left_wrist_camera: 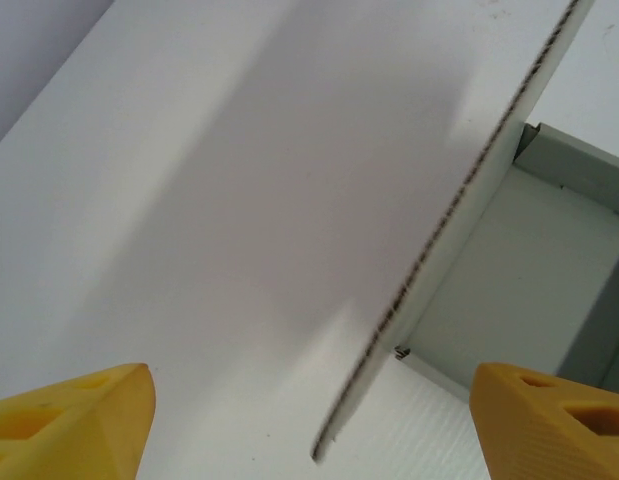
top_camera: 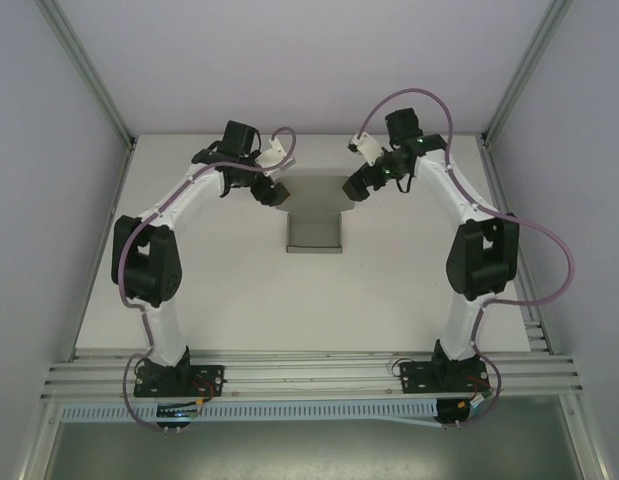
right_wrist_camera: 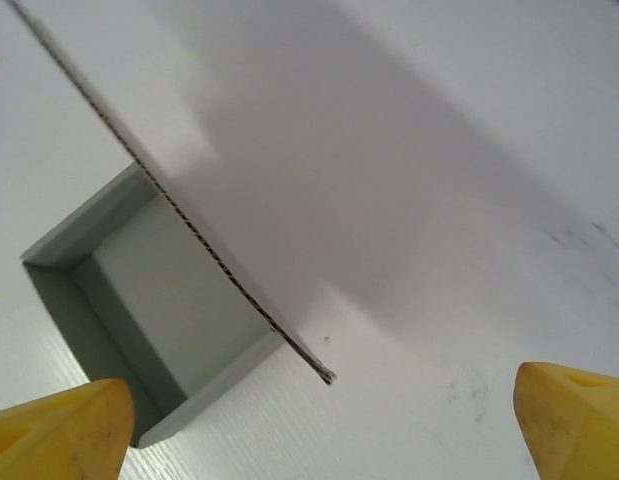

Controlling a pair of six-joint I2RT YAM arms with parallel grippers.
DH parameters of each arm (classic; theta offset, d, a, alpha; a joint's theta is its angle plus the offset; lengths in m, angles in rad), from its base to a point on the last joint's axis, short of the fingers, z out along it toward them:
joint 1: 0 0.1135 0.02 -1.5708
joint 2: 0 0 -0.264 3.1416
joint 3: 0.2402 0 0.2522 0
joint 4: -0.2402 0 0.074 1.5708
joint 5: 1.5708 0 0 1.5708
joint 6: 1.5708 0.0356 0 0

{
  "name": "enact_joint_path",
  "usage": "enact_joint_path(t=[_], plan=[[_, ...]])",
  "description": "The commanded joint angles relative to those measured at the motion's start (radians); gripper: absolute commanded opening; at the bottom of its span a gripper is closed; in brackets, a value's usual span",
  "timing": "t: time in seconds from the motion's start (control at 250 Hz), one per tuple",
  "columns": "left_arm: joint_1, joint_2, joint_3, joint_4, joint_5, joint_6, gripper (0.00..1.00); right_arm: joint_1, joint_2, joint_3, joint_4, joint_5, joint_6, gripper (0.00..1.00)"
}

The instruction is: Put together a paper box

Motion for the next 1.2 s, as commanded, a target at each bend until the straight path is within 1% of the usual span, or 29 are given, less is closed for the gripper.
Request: enact_joint_path(t=[0.0,0.068,0.14,0.204,0.244,0.316,0.404,0.46,0.516,0.56,0.584,0.612,0.656,0.679,0.727,0.791,0.863,0.895,0.951,1.007,1.175,1.199], plan=[[0.011,0.035,0.061,-0.114,0.073,0.077,0.77,-0.002,0.096,0.107,-0.216,-0.110,-0.181,0.91],[0.011,0.048,0.085,-0.133,0.100,0.094,0.70,-0.002,0.141,0.170,-0.264,-0.108,-0.181,0.85],[0.010,0.065,0.107,-0.147,0.106,0.102,0.65,-0.003,0.172,0.202,-0.285,-0.103,-0.182,0.74],[0.011,0.085,0.134,-0.183,0.108,0.112,0.64,-0.001,0.195,0.227,-0.305,-0.098,-0.179,0.68],[0.009,0.100,0.151,-0.216,0.107,0.128,0.65,0.001,0.207,0.241,-0.320,-0.101,-0.178,0.63],[0.010,0.122,0.184,-0.257,0.099,0.142,0.61,0.005,0.218,0.246,-0.329,-0.099,-0.174,0.60],[0.010,0.144,0.212,-0.283,0.077,0.155,0.60,0.006,0.222,0.237,-0.310,-0.079,-0.163,0.56],[0.010,0.155,0.227,-0.296,0.071,0.160,0.59,0.006,0.226,0.236,-0.301,-0.072,-0.154,0.47],[0.010,0.162,0.236,-0.298,0.067,0.163,0.59,0.006,0.230,0.239,-0.302,-0.069,-0.154,0.45],[0.009,0.169,0.247,-0.308,0.073,0.167,0.58,0.007,0.235,0.243,-0.307,-0.069,-0.157,0.37],[0.009,0.172,0.253,-0.313,0.076,0.168,0.58,0.008,0.236,0.246,-0.312,-0.068,-0.160,0.35],[0.009,0.176,0.258,-0.319,0.075,0.168,0.56,0.008,0.239,0.248,-0.316,-0.065,-0.163,0.33],[0.009,0.184,0.269,-0.339,0.086,0.175,0.50,0.010,0.244,0.252,-0.319,-0.061,-0.164,0.26],[0.009,0.187,0.273,-0.349,0.095,0.184,0.46,0.011,0.246,0.253,-0.324,-0.060,-0.169,0.23],[0.008,0.189,0.273,-0.346,0.104,0.187,0.38,0.010,0.248,0.256,-0.332,-0.061,-0.177,0.21],[0.009,0.195,0.279,-0.355,0.107,0.187,0.31,0.013,0.252,0.258,-0.337,-0.060,-0.181,0.19],[0.009,0.200,0.285,-0.372,0.108,0.191,0.27,0.016,0.254,0.258,-0.345,-0.063,-0.188,0.19],[0.009,0.202,0.284,-0.375,0.107,0.191,0.23,0.018,0.256,0.257,-0.348,-0.064,-0.189,0.19],[0.008,0.201,0.282,-0.379,0.102,0.188,0.14,0.021,0.259,0.257,-0.354,-0.067,-0.194,0.19],[0.008,0.199,0.279,-0.381,0.097,0.183,0.00,0.028,0.260,0.255,-0.353,-0.069,-0.198,0.16],[0.005,0.172,0.249,-0.336,0.088,0.146,0.00,0.045,0.241,0.225,-0.306,-0.060,-0.164,0.12],[0.005,0.164,0.241,-0.324,0.085,0.135,0.00,0.047,0.233,0.213,-0.289,-0.051,-0.150,0.10]])
